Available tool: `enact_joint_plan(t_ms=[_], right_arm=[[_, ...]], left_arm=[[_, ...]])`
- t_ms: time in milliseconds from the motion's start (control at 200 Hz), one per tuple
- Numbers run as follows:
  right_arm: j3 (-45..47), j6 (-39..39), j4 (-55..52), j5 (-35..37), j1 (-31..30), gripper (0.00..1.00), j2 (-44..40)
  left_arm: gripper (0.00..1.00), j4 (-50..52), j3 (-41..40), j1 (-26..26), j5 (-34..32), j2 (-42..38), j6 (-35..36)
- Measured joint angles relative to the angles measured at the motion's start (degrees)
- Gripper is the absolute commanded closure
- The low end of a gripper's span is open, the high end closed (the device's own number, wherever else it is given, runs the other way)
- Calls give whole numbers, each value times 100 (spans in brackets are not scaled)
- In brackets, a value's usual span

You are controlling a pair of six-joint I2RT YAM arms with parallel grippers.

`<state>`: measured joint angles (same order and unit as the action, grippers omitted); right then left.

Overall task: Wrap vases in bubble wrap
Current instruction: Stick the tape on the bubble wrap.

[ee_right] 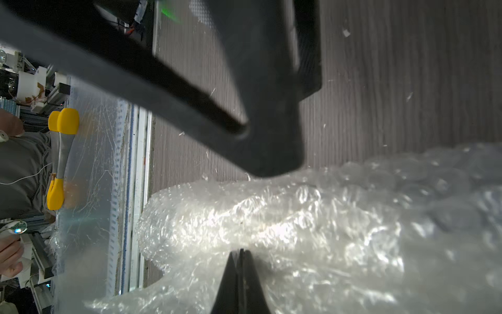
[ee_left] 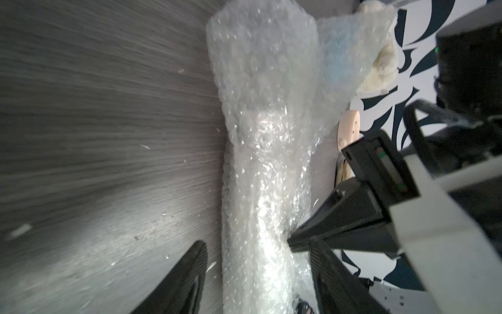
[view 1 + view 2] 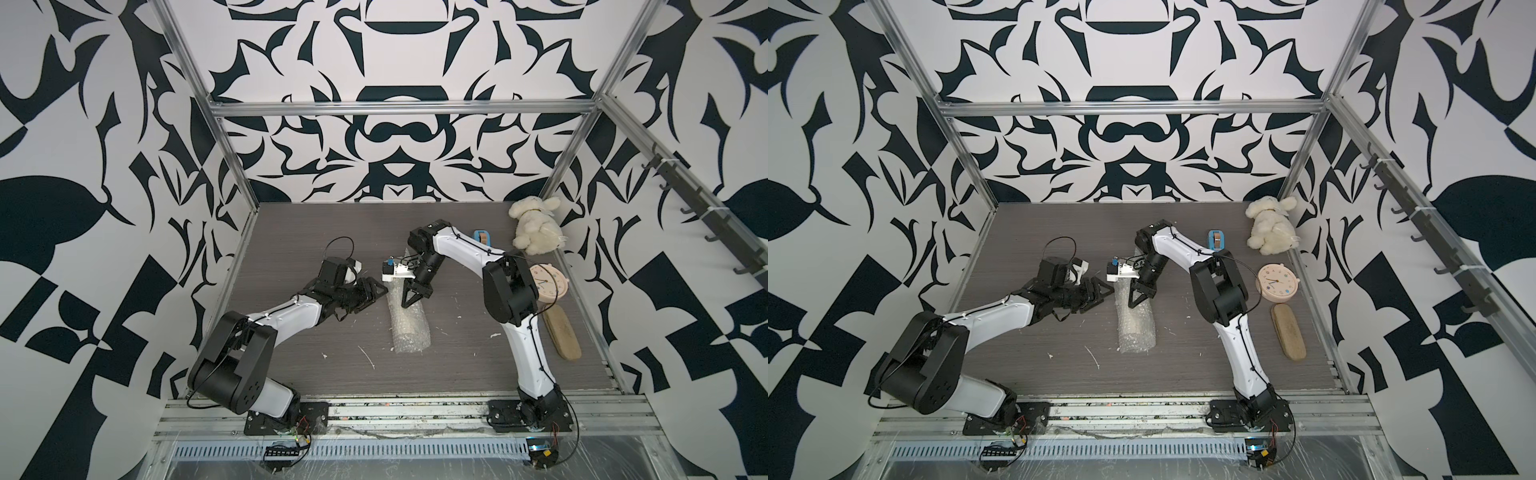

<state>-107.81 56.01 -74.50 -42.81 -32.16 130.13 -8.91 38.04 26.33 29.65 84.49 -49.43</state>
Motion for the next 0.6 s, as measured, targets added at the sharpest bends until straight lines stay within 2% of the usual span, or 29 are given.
enact_joint_plan(t_ms=[240,445,600], right_arm=[[0,-44,-4,0,7,100,0],[0,-61,-17,0,13,100,0],[0,-74,-22,-4,22,100,0]], left_arm=[[30,-289,-94,363,48,28,249],[31,-400,31,590,-225,686,345],[32,-393,74,588,-387,839,428]])
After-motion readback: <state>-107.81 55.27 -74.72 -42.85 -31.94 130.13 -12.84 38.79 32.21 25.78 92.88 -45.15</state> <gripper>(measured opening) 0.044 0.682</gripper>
